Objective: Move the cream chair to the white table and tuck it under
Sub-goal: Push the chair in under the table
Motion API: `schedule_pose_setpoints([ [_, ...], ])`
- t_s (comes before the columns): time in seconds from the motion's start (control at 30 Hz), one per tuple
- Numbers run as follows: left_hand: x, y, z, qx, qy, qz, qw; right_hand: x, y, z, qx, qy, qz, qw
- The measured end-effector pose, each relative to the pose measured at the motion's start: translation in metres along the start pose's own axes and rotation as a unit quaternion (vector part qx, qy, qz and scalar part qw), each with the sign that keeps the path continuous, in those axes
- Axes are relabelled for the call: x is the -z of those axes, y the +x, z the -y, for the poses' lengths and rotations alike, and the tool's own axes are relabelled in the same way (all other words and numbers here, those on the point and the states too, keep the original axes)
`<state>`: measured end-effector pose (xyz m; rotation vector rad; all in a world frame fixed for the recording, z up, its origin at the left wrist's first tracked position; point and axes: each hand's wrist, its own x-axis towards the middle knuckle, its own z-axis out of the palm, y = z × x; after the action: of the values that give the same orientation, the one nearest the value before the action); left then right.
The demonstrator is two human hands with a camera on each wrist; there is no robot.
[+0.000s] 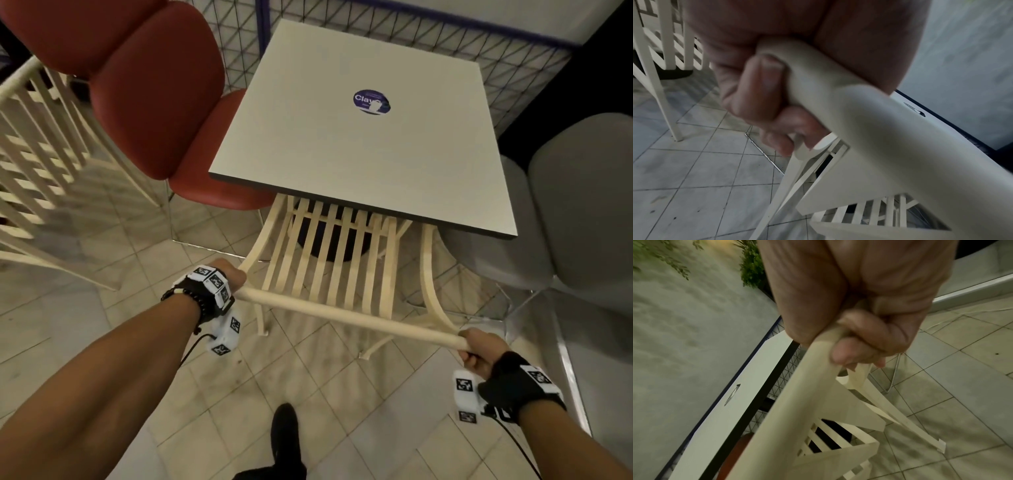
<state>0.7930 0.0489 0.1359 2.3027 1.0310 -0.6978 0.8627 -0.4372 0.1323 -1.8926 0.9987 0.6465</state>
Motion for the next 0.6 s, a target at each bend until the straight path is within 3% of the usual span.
schedule_pose_setpoints([
  [0.13, -0.006, -0.003, 0.0, 0.008, -0.019, -0.013, 1.0, -0.004, -0.009, -0.003, 0.022, -0.016, 0.005, 1.0],
  [0.2, -0.007, -0.01, 0.001, 0.008, -0.018, -0.027, 0.999, -0.004, -0.019, -0.007, 0.087, -0.098, -0.01, 0.991],
  [0.23, -0.008, -0.014, 0.001, -0.01, 0.009, -0.041, 0.999, -0.003, -0.024, -0.009, 0.145, -0.182, -0.025, 0.972],
  [0.3, -0.012, -0.026, -0.001, -0.088, 0.09, -0.067, 0.99, 0.0, -0.035, -0.016, 0.251, -0.349, -0.02, 0.903],
  [0.4, -0.025, -0.052, 0.0, -0.209, 0.193, -0.054, 0.957, -0.006, -0.053, -0.027, 0.355, -0.465, 0.0, 0.811],
  [0.5, -0.039, -0.068, 0.001, -0.288, 0.241, -0.076, 0.924, -0.015, -0.056, -0.03, 0.409, -0.476, -0.041, 0.778],
  [0.6, -0.045, -0.067, 0.001, -0.308, 0.269, -0.104, 0.907, -0.019, -0.055, -0.031, 0.398, -0.48, -0.043, 0.781],
])
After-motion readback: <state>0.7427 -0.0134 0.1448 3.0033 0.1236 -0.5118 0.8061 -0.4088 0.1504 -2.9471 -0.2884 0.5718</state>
